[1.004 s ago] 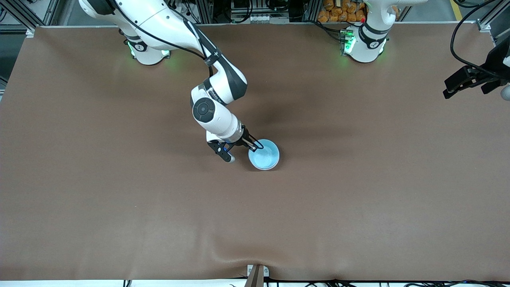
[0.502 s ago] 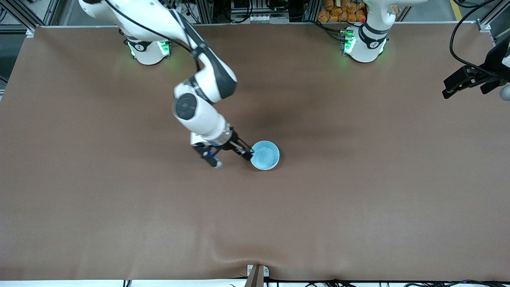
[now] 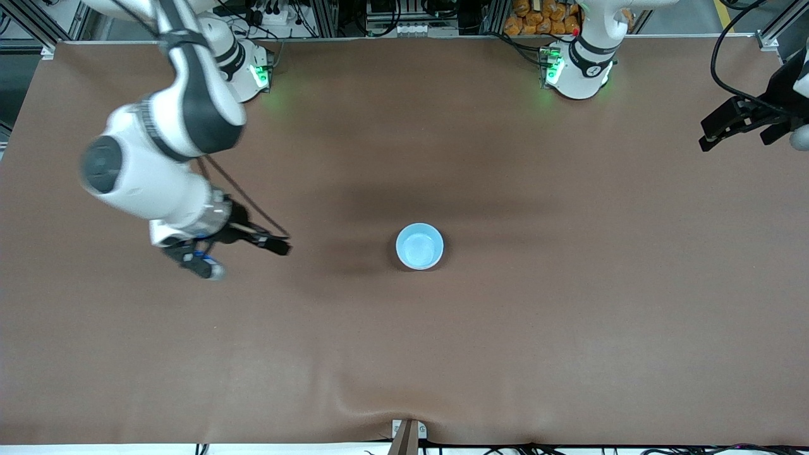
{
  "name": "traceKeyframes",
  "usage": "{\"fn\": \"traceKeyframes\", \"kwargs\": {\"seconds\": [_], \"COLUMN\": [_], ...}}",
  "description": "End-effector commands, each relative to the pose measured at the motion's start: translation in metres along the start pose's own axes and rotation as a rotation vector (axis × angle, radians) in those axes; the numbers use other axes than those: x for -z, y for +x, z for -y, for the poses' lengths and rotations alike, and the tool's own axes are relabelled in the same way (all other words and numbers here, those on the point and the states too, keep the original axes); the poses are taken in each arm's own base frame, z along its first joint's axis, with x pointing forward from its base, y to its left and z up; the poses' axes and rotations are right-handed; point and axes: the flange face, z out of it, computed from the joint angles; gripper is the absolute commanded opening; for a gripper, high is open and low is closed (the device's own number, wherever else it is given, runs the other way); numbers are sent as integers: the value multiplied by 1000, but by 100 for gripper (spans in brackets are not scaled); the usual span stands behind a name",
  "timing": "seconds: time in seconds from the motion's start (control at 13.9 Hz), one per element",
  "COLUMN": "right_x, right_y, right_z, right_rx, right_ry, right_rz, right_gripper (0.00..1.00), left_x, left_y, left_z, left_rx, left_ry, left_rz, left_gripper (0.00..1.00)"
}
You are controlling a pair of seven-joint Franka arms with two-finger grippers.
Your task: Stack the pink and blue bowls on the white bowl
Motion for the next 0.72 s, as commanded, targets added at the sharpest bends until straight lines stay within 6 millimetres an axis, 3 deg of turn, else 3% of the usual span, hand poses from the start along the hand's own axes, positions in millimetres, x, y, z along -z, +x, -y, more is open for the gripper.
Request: {"fn": "traceKeyframes", "kwargs": {"seconds": [0.0, 0.22, 0.65], "right_x": [20, 37, 72], "right_y": [3, 8, 28], "right_z": [-30, -56, -116], "right_rx": [78, 103, 165], "right_ry": [-86, -173, -170], "right_rz": [-23, -28, 31], "right_gripper": [100, 100, 100], "left_x": [4, 5, 5], "left_y": [-9, -11, -14], "left_z": [-1, -7, -18], "left_rx": [-2, 1, -5], "left_ry": [-17, -29, -30], "left_rz": [8, 8, 4], "left_gripper": [100, 100, 100]}}
